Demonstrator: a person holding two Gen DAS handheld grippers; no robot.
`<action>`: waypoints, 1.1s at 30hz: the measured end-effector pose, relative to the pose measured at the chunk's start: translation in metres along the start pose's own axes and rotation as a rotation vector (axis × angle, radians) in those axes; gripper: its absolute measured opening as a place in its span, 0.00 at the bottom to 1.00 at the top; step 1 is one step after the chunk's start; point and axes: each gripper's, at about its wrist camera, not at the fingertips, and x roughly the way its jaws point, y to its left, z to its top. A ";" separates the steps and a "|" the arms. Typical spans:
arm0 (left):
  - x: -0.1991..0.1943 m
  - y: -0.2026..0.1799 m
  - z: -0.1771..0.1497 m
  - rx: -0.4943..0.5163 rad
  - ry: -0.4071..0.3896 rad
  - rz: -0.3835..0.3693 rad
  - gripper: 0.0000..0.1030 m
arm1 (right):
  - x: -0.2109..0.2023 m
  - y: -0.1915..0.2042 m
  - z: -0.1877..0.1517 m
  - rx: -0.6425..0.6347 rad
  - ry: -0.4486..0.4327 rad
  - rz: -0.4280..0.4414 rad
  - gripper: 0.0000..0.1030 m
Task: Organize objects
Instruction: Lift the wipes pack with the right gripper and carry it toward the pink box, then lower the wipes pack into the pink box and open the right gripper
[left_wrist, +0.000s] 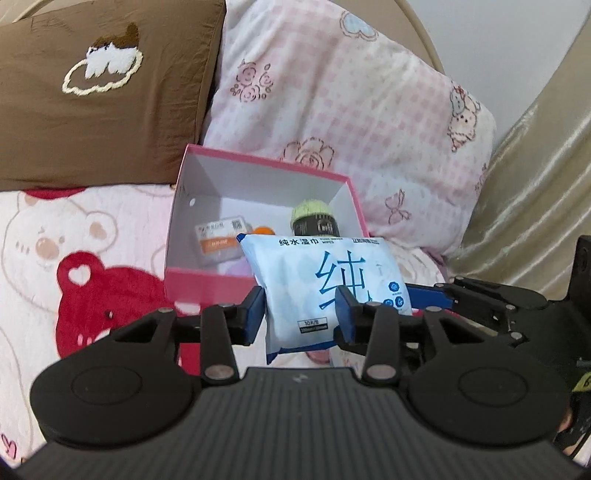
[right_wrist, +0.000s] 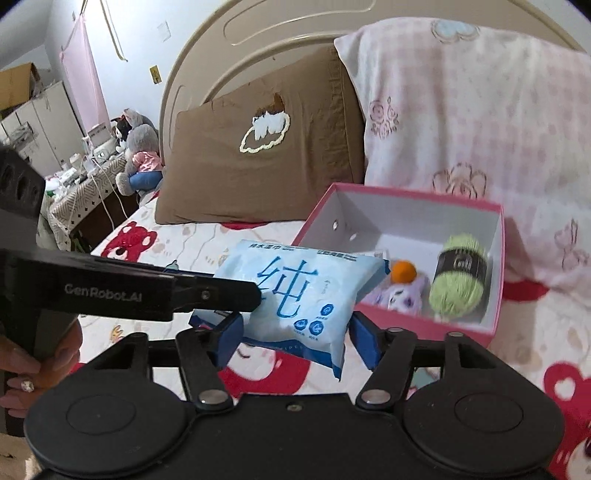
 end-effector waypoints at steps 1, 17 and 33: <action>0.003 -0.001 0.005 0.002 -0.007 0.003 0.38 | 0.002 -0.001 0.005 -0.012 -0.004 -0.009 0.70; 0.081 0.006 0.074 -0.036 -0.050 0.064 0.43 | 0.069 -0.052 0.064 -0.012 -0.055 -0.052 0.81; 0.164 0.051 0.066 -0.024 0.031 0.157 0.37 | 0.152 -0.091 0.046 0.019 -0.034 0.039 0.83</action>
